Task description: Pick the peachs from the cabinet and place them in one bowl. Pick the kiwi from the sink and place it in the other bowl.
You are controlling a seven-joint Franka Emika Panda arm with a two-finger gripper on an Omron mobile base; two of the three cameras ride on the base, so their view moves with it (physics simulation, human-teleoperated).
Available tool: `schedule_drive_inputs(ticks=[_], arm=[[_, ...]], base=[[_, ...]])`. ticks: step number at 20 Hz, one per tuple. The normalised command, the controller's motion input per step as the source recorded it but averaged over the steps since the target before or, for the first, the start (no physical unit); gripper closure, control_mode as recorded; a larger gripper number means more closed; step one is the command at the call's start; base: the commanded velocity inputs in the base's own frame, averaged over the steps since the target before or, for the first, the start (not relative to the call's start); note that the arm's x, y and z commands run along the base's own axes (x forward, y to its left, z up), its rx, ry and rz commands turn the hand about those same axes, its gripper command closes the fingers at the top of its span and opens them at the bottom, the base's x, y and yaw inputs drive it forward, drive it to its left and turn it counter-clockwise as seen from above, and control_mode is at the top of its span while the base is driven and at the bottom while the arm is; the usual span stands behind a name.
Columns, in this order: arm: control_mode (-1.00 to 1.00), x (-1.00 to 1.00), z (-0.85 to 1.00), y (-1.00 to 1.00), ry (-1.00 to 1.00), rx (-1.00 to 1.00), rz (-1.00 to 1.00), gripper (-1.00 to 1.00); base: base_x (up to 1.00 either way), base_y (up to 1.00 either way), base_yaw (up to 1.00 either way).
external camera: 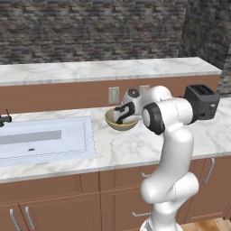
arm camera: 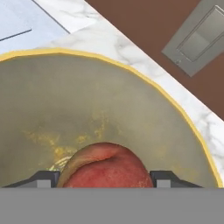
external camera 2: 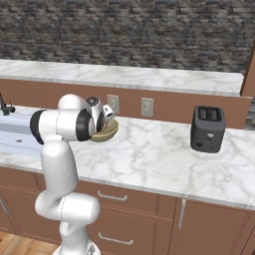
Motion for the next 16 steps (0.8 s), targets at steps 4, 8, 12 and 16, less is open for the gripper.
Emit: schedule_drive_inputs(ticks=[4, 8, 12, 16], arm=[[-1.00, 0.26, 0.08, 0.00, -0.04, 0.02, -0.05, -1.00], [-1.00, 0.19, 0.33, 0.02, 0.00, 0.05, -0.09, -1.00], [-1.00, 0.22, 0.25, 0.08, 0.00, 0.03, -0.09, -1.00], [-1.00, 0.11, 0.42, 0.04, 0.05, 0.03, -0.11, -1.00]], base=[[0.00, 0.00, 0.00], [0.00, 0.00, 0.00], [0.00, 0.00, 0.00], [0.00, 0.00, 0.00]])
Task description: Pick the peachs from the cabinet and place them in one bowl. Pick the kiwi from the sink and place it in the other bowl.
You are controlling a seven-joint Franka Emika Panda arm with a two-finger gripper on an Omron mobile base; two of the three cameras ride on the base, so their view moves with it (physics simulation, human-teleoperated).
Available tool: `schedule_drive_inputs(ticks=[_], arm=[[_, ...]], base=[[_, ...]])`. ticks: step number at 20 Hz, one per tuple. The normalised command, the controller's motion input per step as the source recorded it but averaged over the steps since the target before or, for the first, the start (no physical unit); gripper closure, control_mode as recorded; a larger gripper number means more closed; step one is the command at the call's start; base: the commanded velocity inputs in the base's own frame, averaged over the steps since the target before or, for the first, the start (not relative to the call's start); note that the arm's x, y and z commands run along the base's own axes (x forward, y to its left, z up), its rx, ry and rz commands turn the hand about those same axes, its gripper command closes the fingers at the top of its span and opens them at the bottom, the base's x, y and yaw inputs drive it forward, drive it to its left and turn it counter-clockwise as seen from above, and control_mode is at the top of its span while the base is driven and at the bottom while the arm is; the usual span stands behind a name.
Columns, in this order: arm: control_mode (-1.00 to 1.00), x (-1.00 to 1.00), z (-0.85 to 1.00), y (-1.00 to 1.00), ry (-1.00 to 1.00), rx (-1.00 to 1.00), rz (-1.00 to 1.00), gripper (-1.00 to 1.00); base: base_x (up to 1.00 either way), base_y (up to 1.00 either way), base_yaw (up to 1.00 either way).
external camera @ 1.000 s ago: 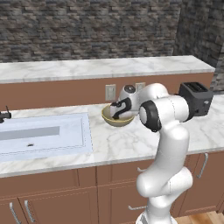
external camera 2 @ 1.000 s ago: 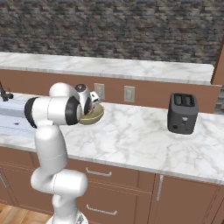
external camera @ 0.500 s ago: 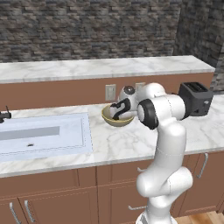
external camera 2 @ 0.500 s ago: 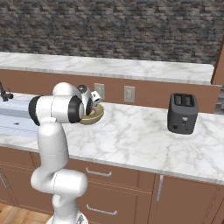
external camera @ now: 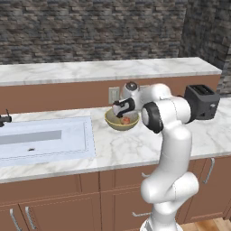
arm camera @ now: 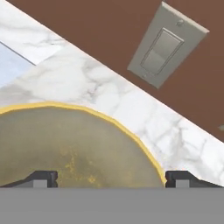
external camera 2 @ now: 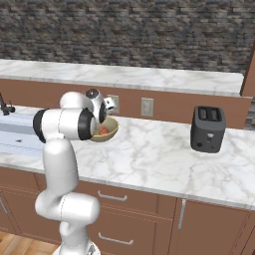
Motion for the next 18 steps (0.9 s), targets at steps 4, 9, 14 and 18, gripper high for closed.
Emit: schedule_drive_inputs(ticks=[4, 9, 14, 18], arm=[[-1.00, -0.69, 0.54, -0.10, 0.03, 0.09, -0.07, -1.00], [-1.00, -1.00, 0.20, -0.07, 0.00, 0.09, 0.00, -1.00], [-1.00, -1.00, 0.07, -0.02, 0.01, 0.09, 0.00, -1.00], [-1.00, -1.00, 0.41, 0.00, 0.12, 0.03, 0.03, -1.00]], base=[[0.00, 0.00, 0.00], [0.00, 0.00, 0.00], [0.00, 0.00, 0.00], [0.00, 0.00, 0.00]])
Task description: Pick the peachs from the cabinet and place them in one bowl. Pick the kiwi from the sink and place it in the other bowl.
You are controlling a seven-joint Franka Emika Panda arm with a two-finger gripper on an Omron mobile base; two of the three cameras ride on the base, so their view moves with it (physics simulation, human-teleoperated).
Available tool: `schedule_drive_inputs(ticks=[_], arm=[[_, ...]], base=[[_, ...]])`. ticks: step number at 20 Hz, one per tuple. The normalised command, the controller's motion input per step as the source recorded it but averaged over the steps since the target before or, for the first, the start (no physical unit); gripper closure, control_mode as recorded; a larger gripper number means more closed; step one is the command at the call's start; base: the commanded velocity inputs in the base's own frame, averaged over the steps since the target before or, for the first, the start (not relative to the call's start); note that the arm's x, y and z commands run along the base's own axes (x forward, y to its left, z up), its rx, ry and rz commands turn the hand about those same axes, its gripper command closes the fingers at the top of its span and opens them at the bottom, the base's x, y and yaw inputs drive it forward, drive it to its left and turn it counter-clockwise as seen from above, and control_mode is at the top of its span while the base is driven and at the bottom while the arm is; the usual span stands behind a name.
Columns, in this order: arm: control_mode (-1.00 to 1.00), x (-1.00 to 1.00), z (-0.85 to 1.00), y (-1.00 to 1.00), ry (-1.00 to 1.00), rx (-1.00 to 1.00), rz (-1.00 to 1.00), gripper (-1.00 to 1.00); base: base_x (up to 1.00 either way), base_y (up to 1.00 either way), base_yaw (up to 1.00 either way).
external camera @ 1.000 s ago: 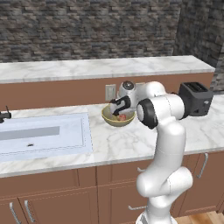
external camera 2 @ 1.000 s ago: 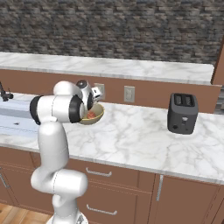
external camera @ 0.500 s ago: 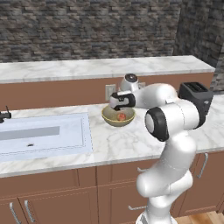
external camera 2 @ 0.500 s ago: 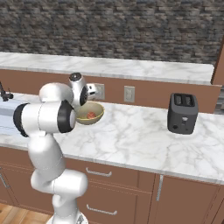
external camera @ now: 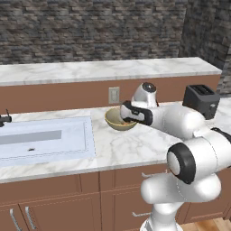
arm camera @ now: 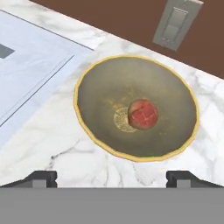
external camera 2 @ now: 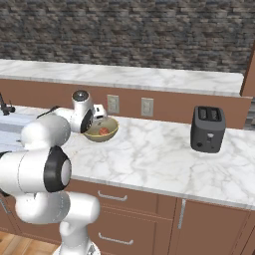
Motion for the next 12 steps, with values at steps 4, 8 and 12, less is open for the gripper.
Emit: schedule_drive_inputs(ticks=[4, 8, 12], arm=[[-1.00, -1.00, 0.28, 0.02, 0.14, 0.00, 0.05, -1.00], [-1.00, -0.91, -0.08, 0.08, 0.22, 0.00, 0.10, -1.00], [-1.00, -0.95, -0.28, 0.04, 0.20, 0.00, 0.09, -1.00]], base=[[0.00, 0.00, 0.00], [0.00, 0.00, 0.00], [0.00, 0.00, 0.00]])
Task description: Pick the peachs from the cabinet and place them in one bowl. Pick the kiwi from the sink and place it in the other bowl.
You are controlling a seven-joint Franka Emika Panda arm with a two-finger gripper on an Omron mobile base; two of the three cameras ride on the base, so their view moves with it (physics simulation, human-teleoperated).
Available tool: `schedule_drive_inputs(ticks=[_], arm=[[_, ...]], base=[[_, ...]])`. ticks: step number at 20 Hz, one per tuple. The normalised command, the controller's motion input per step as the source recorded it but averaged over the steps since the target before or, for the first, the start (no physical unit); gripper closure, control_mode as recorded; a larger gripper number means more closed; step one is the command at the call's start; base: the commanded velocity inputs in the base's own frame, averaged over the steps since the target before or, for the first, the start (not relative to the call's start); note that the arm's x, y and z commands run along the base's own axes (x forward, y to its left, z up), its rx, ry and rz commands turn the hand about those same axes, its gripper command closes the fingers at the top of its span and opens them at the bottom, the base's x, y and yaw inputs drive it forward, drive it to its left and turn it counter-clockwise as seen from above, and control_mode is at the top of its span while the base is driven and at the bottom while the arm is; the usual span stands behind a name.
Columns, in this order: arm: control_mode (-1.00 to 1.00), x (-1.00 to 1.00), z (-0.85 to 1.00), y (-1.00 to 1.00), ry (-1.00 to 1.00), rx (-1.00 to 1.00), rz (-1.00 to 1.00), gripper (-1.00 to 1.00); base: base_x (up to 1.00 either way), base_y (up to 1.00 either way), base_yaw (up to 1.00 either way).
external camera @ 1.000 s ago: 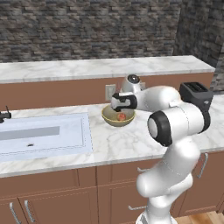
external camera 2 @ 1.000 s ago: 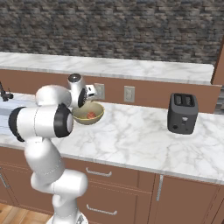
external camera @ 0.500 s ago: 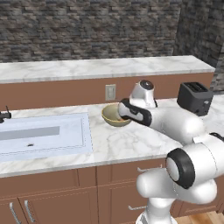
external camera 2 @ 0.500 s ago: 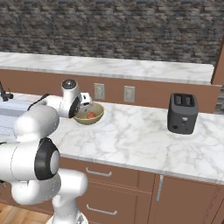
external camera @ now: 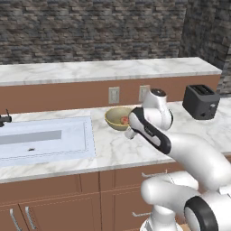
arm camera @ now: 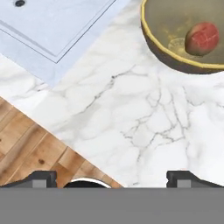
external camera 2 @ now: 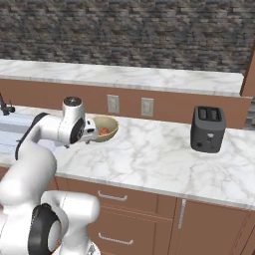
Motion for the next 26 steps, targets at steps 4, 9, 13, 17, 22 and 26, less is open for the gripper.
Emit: schedule_drive_inputs(ticks=[4, 9, 13, 17, 22, 26], arm=[[-1.00, -1.00, -0.60, 0.00, 0.02, 0.03, 0.07, -1.00], [-1.00, -0.98, -0.60, 0.00, -0.16, 0.01, 0.09, -1.00], [-1.00, -0.81, -0.51, 0.04, -0.30, -0.02, 0.09, -1.00], [-1.00, -0.66, -0.28, 0.00, -0.40, -0.04, 0.10, -1.00], [-1.00, -0.53, -0.07, -0.02, -0.48, 0.00, 0.10, -1.00], [-1.00, -0.20, 0.01, 0.00, -0.16, 0.01, 0.04, -1.00]], base=[[0.00, 0.00, 0.00], [0.00, 0.00, 0.00], [0.00, 0.00, 0.00], [0.00, 0.00, 0.00], [0.00, 0.00, 0.00], [0.00, 0.00, 0.00]])
